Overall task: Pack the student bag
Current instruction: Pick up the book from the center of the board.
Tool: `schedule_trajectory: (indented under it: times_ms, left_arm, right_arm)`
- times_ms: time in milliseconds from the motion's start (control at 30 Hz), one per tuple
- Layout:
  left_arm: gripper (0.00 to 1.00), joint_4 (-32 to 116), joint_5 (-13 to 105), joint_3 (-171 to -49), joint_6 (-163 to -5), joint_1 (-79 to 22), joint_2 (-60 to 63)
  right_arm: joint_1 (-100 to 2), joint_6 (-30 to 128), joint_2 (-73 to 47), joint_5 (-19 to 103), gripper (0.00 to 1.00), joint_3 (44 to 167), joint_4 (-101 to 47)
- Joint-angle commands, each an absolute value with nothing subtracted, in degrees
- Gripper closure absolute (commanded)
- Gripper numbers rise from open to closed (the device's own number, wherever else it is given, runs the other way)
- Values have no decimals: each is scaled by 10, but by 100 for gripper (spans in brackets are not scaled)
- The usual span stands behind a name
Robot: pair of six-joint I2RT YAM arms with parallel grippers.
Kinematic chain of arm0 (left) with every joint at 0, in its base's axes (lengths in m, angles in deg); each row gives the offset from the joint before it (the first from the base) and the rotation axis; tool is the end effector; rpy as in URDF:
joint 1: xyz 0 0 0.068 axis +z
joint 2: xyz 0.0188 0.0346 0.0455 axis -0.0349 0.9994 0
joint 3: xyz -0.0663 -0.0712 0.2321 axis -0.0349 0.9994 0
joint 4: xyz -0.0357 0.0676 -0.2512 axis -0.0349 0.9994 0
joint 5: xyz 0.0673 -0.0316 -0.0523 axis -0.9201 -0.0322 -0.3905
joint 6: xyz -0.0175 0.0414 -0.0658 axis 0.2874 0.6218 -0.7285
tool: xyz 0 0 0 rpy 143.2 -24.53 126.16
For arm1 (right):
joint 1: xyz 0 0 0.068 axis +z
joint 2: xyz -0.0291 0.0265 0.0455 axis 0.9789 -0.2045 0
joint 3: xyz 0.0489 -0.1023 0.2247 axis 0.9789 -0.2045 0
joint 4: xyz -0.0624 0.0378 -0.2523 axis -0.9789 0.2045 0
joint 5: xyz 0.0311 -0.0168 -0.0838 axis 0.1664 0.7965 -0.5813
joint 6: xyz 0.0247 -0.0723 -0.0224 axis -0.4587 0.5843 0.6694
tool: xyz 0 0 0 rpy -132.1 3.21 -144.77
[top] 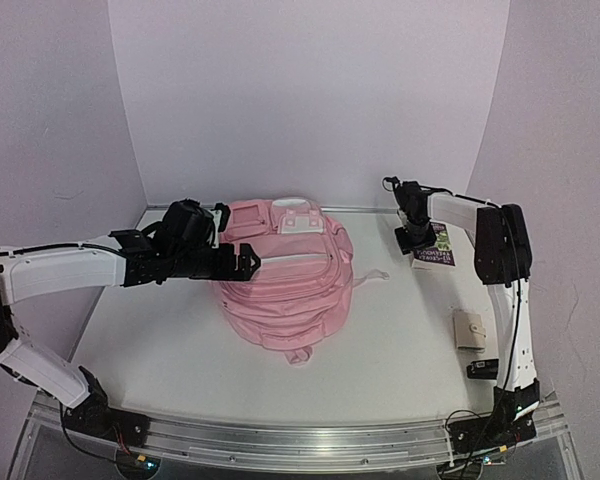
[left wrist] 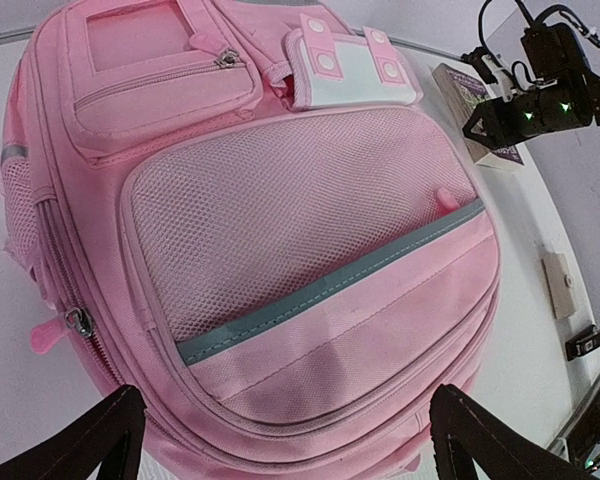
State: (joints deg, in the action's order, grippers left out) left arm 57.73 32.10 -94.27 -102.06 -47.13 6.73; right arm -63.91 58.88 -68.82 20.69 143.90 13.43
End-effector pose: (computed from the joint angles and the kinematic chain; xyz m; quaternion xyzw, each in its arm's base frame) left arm 0.2459 -0.2375 0.2220 0.0962 0.8898 -0.2361 0.3786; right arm 0.4972 0.1097 0.1110 -0.1188 0.9600 -0.0959 0.2347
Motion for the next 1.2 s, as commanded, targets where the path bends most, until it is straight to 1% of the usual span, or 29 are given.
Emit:
schedule_trajectory:
  times_ms: [0,33,100,167,233,433,633,767,1000,1167]
  left_arm:
    - [0,563,309,-942,-1022,-475,45]
    - [0,563,309,-942,-1022,-475,45]
    - [0,563,310,-943,-1020,-474,44]
    - [0,565,310,-944,-1017,-475,43]
    - [0,567,309,-948,-1014,-475,43]
    - [0,563,312,-953,-1009,-476,50]
    - [0,529,338,-956,-985,-485,61]
    - [0,468,363,-966,-976,-494,83]
    - [0,415,375,-1096,-978,-531,225]
    - [0,364,403,-1185,-1008,-560,331]
  right_arm:
    - [-641,574,-705,192,62,1454,150]
    - [-641,568,-702,201,67,1452,153]
    - [-641,563,-696,210,82,1451,158]
    - [-642,563,-688,209,89,1452,161]
    - [-642,564,-677,204,99,1451,162]
    - [-642,567,-649,212,100,1440,162]
    - [-645,507,-572,328,100,1414,162]
    - [-647,464,-525,376,100,1396,162]
    - [-648,384,-471,440,100,1344,158]
    - [-647,334,-426,469,100,1309,137]
